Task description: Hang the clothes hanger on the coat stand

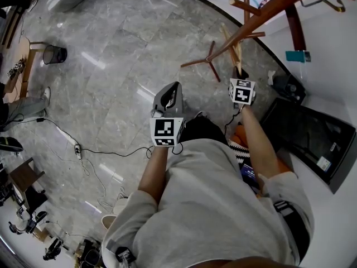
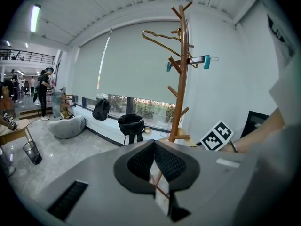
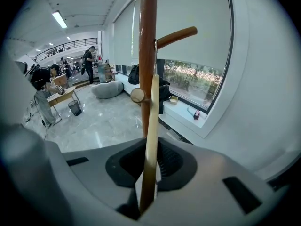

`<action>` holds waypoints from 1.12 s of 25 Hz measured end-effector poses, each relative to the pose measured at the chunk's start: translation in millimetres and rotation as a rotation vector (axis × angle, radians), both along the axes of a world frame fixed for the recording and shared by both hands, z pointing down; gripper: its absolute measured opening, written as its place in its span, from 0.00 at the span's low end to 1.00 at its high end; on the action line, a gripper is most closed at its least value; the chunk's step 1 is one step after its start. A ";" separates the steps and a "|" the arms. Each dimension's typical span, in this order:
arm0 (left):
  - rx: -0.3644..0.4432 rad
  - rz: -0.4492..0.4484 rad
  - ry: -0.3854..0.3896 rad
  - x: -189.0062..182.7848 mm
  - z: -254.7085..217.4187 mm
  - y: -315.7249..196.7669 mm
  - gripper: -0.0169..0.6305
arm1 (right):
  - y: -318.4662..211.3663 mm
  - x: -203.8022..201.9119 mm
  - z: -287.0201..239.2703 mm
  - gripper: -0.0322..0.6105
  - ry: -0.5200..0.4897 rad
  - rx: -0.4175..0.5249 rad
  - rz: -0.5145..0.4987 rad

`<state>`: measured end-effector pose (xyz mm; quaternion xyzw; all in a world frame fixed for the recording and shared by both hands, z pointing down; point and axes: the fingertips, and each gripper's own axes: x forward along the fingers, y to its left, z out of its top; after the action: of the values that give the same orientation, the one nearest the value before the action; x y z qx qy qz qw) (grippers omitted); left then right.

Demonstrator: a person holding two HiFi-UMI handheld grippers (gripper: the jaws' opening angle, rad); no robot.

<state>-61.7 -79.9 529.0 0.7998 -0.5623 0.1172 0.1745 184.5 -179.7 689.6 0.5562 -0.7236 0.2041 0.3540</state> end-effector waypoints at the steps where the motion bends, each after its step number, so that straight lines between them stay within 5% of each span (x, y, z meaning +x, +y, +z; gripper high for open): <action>1: 0.001 0.001 -0.001 -1.2 -0.5 0.4 0.04 | 0.4 -1.0 -0.1 0.09 0.000 -0.001 0.002; 15: 0.003 0.059 0.016 -6.0 -1.3 -7.8 0.04 | 1.1 -9.2 -15.8 0.13 -0.024 0.039 0.010; 18: 0.005 0.089 0.023 -2.5 -2.5 -14.4 0.04 | 0.6 -14.3 -23.4 0.21 -0.039 0.055 0.000; 28: 0.013 0.236 0.052 22.6 -8.9 -46.5 0.04 | 17.1 -25.0 -54.1 0.22 -0.083 0.125 0.012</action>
<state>-39.1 -126.4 520.1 0.8644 -0.4601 0.1124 0.1688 159.5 -162.5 635.5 0.5728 -0.7455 0.1838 0.2870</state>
